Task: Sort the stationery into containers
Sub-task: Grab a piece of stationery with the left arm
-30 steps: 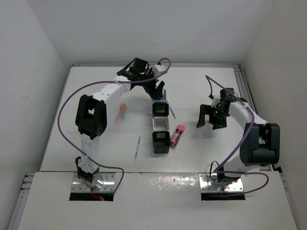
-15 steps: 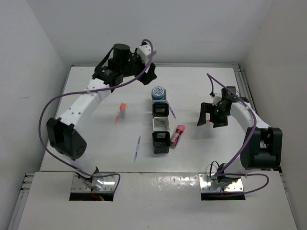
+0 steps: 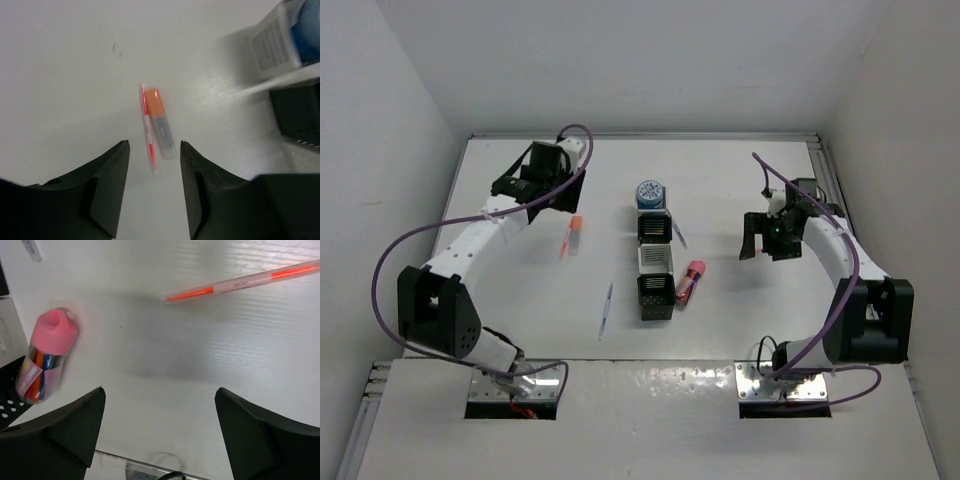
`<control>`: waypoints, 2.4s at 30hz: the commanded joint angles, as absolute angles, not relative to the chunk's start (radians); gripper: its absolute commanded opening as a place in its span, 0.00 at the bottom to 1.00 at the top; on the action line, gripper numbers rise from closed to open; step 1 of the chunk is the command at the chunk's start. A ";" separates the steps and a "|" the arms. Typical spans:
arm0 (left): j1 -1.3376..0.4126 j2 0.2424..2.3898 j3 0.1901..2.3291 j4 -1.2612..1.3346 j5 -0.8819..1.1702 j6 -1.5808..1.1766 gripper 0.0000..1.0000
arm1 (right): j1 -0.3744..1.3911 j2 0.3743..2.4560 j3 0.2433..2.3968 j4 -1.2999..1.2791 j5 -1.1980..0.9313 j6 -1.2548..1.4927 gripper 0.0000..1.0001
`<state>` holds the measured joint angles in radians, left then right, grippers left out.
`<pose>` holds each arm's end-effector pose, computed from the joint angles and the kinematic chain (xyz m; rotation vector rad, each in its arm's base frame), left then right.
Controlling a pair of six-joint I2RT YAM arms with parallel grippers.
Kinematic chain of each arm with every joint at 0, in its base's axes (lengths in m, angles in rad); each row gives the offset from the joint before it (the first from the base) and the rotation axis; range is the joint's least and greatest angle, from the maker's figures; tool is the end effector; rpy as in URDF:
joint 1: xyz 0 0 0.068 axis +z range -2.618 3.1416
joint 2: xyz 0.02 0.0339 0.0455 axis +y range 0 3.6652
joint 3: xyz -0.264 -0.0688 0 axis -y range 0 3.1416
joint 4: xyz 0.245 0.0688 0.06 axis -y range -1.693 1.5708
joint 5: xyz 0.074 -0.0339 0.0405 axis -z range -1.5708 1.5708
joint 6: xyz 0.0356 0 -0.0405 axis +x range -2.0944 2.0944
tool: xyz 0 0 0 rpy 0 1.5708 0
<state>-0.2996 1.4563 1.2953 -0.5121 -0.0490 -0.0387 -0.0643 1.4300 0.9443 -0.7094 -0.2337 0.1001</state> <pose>0.3129 -0.0948 0.3274 0.2659 2.2303 -0.1278 0.2675 -0.0090 0.2125 0.1648 2.7478 0.3324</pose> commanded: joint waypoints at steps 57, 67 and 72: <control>-0.143 2.076 1.448 -0.563 0.049 0.049 0.29 | -0.089 1.431 0.971 -0.707 -0.196 0.094 0.63; -0.103 1.566 1.264 -0.256 0.288 0.037 0.00 | -0.089 1.347 0.916 -0.675 -0.224 0.087 0.56; -0.112 1.321 1.001 0.154 0.607 -0.084 0.00 | -0.089 1.301 0.891 -0.617 -0.241 0.110 0.56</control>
<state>-0.1078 1.4273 1.1217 -0.1783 0.3702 0.0128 -0.0837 1.3468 0.9062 -0.6773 -0.2142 0.0952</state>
